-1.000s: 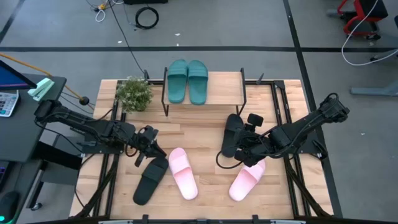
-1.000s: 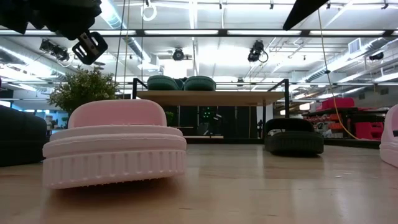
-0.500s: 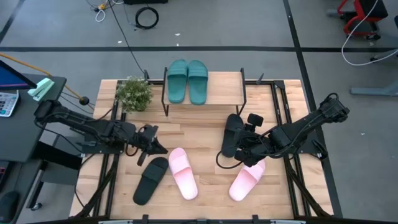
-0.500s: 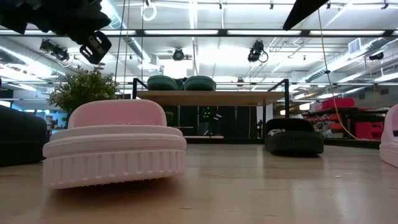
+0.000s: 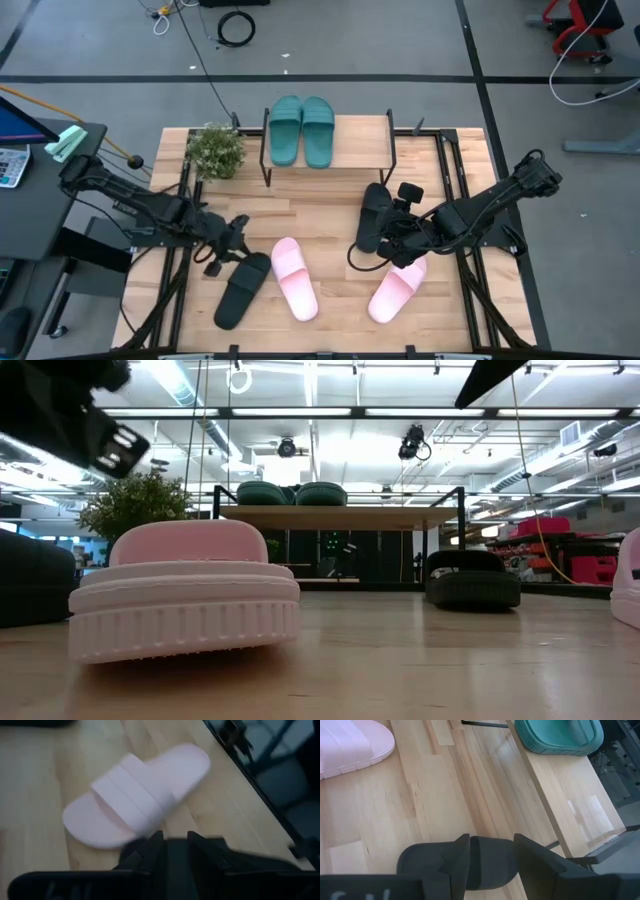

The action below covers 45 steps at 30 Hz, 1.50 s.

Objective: Pick and place slides into the shelf
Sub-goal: Put the bottom black slide on the shelf

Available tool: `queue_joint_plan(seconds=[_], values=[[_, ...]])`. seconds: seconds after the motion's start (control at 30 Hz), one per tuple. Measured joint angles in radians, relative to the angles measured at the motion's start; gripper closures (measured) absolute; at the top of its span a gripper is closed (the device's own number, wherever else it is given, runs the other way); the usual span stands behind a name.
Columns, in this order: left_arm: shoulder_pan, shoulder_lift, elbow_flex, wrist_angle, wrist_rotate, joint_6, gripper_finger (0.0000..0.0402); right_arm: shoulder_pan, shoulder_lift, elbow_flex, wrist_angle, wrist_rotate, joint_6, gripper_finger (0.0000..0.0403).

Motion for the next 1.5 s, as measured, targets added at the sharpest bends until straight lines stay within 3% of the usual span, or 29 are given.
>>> queue_joint_plan(seconds=[0.17,0.3,0.47,0.9,1.07,1.5], values=[[-0.096,0.001,0.155,-0.307,-0.140,-0.021,0.0308,0.000,0.000,0.000,0.000,0.000,0.000,0.0243],[-0.172,0.024,0.207,-0.435,-0.192,-0.091,0.0308,0.000,0.000,0.000,0.000,0.000,0.000,0.0243],[-0.257,0.084,0.210,-0.439,-0.195,-0.156,0.0308,0.000,0.000,0.000,0.000,0.000,0.000,0.0243],[-0.432,0.305,0.210,-0.367,-0.278,-0.151,0.0308,0.000,0.000,0.000,0.000,0.000,0.000,0.0243],[-0.476,0.345,0.235,-0.369,-0.361,-0.158,0.0308,0.000,0.000,0.000,0.000,0.000,0.000,0.0243],[-0.543,0.489,0.256,-0.346,-0.446,-0.210,0.0308,0.000,0.000,0.000,0.000,0.000,0.000,0.0243]])
